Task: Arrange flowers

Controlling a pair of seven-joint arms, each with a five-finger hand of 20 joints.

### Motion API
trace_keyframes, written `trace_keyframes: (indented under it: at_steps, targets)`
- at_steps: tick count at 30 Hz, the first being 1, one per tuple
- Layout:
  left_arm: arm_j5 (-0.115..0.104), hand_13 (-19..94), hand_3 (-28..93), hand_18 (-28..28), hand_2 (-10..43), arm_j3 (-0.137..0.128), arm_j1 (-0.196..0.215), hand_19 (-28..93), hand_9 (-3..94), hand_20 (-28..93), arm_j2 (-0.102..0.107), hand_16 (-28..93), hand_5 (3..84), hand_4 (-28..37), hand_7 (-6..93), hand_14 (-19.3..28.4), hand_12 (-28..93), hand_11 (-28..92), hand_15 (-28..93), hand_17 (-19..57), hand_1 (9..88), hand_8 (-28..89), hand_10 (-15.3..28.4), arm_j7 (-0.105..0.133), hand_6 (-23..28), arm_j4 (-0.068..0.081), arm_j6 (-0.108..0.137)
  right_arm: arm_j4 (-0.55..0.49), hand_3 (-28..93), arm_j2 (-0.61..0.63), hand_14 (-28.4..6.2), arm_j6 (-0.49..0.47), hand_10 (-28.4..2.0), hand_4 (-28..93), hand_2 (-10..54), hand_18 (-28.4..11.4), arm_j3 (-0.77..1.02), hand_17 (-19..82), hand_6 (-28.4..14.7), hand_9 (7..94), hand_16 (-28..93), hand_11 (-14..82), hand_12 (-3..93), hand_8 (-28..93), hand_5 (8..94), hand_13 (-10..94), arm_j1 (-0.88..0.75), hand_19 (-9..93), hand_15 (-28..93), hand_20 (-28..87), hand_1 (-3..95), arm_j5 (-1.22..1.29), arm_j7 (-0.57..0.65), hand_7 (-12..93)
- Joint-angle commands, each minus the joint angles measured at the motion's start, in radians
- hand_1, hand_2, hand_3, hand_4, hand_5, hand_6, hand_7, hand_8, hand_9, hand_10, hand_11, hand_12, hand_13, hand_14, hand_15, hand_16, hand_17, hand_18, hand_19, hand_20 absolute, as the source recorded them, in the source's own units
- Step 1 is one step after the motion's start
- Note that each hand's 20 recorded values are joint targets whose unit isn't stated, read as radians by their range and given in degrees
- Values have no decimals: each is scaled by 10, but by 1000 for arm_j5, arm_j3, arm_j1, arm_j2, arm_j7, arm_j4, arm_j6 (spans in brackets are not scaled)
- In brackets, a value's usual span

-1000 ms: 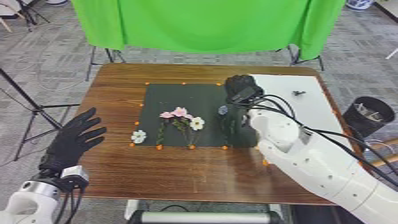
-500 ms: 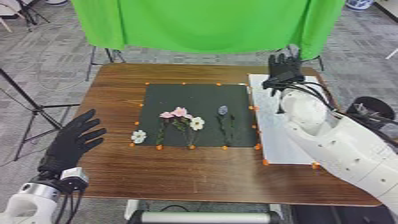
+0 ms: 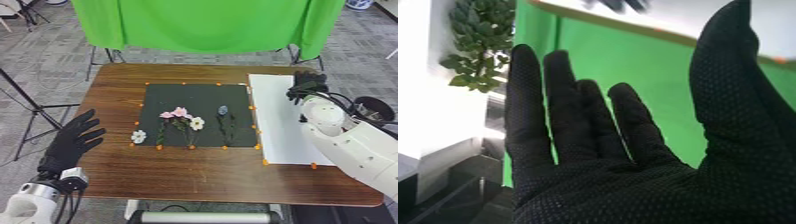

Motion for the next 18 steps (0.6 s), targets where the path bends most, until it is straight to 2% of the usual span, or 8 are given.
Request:
trace_keyframes:
  at_steps: [1, 5, 7, 12, 15, 17, 18]
  targets:
    - [-2, 191, 700, 225, -15, -4, 8, 475, 209, 102, -4, -2, 244, -241, 211, 152, 164, 230, 375, -88, 257, -112, 115, -5, 23, -1, -4, 56, 932, 31, -77, 69, -132, -227, -83, -201, -17, 164, -81, 365, 162, 150, 164, -124, 271, 451, 10, 598, 217, 186, 273, 11, -64, 244]
    - [-6, 191, 700, 225, -15, -1, 3, 475, 209, 102, -6, -2, 244, -242, 210, 153, 164, 229, 376, -89, 257, -112, 114, -7, 23, 1, -4, 87, 932, 31, -67, 72, -112, -233, -72, -190, -46, 185, -65, 422, 151, 185, 154, -149, 307, 509, 29, 616, 264, 193, 303, 40, -103, 268]
    - [1, 192, 698, 225, -14, -3, 2, 475, 209, 102, -6, -2, 244, -245, 211, 153, 164, 228, 375, -89, 256, -112, 114, -10, 23, 2, -10, 98, 932, 34, -60, 93, -88, -252, -54, -187, -58, 191, -52, 454, 149, 214, 153, -160, 327, 547, 30, 623, 288, 198, 322, 33, -111, 281]
    - [2, 192, 698, 226, -13, -4, 2, 475, 209, 102, -6, -1, 244, -247, 211, 153, 165, 226, 376, -89, 254, -113, 115, -14, 23, 2, -13, 120, 929, 28, -45, 141, -75, -276, -37, -182, -94, 205, -13, 522, 161, 243, 152, -195, 371, 610, 48, 642, 322, 218, 349, 21, -127, 336]
    - [1, 192, 698, 225, -13, 0, -4, 475, 209, 102, -8, -2, 244, -246, 211, 153, 165, 226, 375, -88, 254, -113, 114, -15, 23, 2, -16, 144, 882, 24, -19, 213, -57, -282, -60, -169, -143, 234, 27, 608, 257, 268, 174, -215, 446, 701, 64, 649, 313, 226, 399, -11, -113, 373]
    - [3, 192, 698, 226, -13, 1, -5, 475, 210, 102, -6, -2, 245, -246, 211, 153, 165, 225, 375, -88, 254, -113, 115, -13, 23, 2, -18, 160, 839, 20, -7, 278, -39, -282, -67, -157, -170, 264, 38, 739, 298, 158, 299, -147, 523, 758, 71, 674, 314, 236, 440, -25, -98, 405]
    - [4, 192, 698, 225, -13, -1, -6, 475, 210, 102, -9, -2, 245, -247, 211, 154, 165, 225, 375, -88, 254, -113, 116, -21, 23, 3, -24, 162, 819, 22, -3, 301, -36, -282, -69, -152, -173, 285, 42, 805, 309, 131, 345, -118, 566, 793, 67, 698, 331, 245, 459, -23, -103, 439]
